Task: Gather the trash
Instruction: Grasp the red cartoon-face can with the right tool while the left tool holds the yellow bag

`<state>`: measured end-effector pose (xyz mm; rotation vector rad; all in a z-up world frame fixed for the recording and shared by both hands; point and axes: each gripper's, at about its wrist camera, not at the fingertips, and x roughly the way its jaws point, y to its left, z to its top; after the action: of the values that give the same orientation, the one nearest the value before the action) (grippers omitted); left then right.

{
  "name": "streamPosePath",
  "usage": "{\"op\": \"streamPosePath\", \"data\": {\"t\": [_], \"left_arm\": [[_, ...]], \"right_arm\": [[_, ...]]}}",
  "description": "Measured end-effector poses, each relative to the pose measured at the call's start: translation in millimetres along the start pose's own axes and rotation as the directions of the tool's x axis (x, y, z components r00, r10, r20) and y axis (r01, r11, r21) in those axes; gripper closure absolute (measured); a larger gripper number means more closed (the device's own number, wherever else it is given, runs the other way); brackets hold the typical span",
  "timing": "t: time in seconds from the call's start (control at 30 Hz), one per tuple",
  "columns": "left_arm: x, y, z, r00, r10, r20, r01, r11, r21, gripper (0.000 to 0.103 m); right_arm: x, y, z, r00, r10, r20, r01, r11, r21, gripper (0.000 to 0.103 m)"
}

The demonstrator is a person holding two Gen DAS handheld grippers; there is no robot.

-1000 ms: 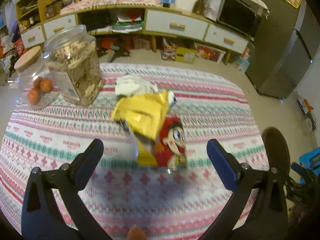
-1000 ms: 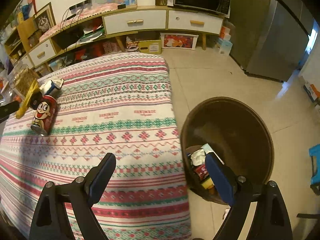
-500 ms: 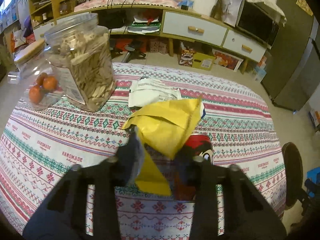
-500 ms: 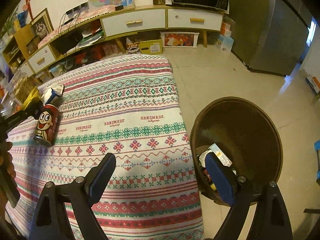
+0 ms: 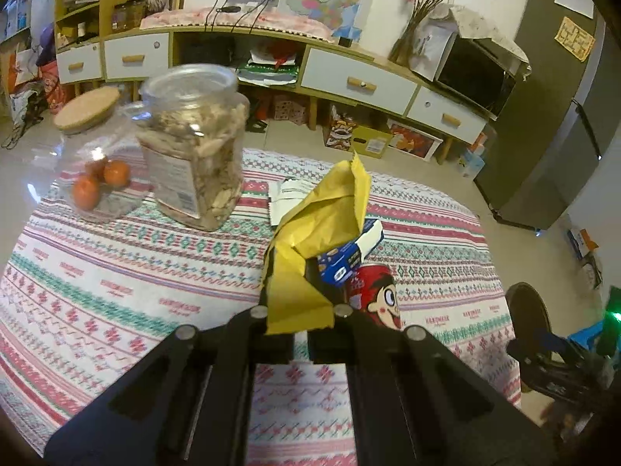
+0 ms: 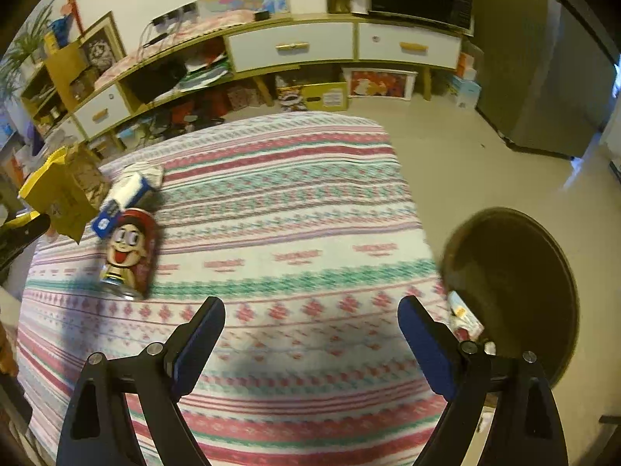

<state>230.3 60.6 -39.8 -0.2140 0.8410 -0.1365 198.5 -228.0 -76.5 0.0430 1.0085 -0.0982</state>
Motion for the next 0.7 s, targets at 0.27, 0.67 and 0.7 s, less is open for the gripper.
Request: {"op": "streamPosePath", "data": {"t": [0.27, 0.67, 0.7], "left_arm": [[-24, 31, -10, 0.999, 0.015, -0.045, -0.014, 1.000, 0.022, 0.098], [-34, 68, -22, 0.994, 0.048, -0.097, -0.047, 0.999, 0.014, 0.098], [-34, 69, -23, 0.994, 0.049, -0.100, -0.048, 0.999, 0.014, 0.098]], "right_arm": [[18, 66, 6, 0.996, 0.090, -0.014, -0.091, 0.994, -0.062, 0.011], [51, 142, 4, 0.983, 0.178, -0.036, -0.181, 0.975, -0.130, 0.011], [54, 144, 3, 0.984, 0.177, -0.036, -0.180, 0.975, -0.133, 0.011]]}}
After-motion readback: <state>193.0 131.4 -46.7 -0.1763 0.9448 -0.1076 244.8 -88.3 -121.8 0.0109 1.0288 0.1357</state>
